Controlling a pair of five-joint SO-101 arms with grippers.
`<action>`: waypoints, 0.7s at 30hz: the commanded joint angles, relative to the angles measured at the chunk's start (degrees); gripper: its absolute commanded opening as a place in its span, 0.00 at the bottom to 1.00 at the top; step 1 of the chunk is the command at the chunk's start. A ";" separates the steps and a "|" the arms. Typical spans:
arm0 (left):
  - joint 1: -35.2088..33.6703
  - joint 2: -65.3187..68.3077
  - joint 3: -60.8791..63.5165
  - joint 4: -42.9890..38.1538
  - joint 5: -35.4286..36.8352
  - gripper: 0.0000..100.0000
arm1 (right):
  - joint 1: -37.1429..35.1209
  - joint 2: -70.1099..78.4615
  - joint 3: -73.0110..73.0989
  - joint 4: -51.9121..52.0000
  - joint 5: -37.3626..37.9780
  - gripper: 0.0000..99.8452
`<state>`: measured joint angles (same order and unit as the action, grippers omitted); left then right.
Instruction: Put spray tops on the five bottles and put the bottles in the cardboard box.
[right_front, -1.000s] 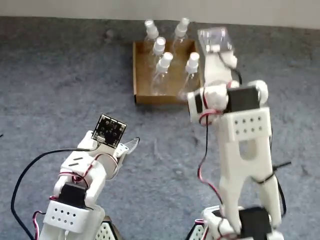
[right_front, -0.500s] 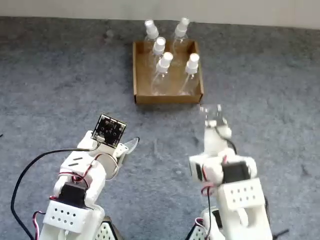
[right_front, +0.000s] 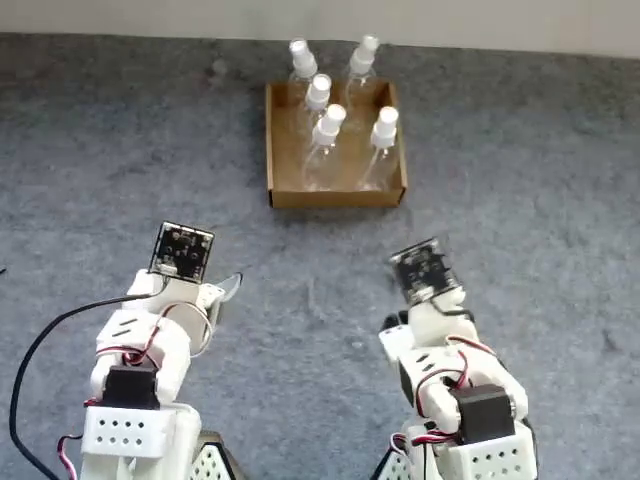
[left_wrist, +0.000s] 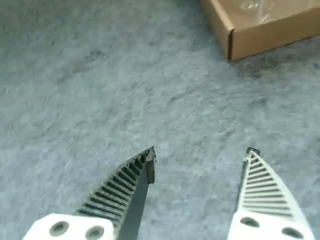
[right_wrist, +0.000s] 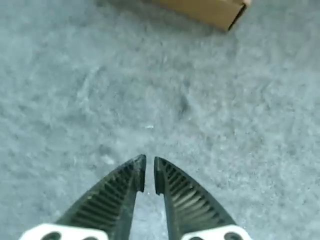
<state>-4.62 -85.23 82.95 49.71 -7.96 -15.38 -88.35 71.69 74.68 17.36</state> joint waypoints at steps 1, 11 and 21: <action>-3.65 0.31 -0.22 1.32 -0.53 0.22 | 0.22 -1.63 1.36 -1.27 5.27 0.00; -9.01 0.31 6.90 -1.93 -0.70 0.22 | 0.22 -12.62 20.88 -9.45 5.71 0.00; -11.03 0.31 12.00 -8.88 -0.70 0.00 | -0.04 -16.57 32.75 -14.11 5.63 0.00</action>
<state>-14.73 -85.23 94.55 43.91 -8.13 -15.38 -104.35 95.52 61.85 22.46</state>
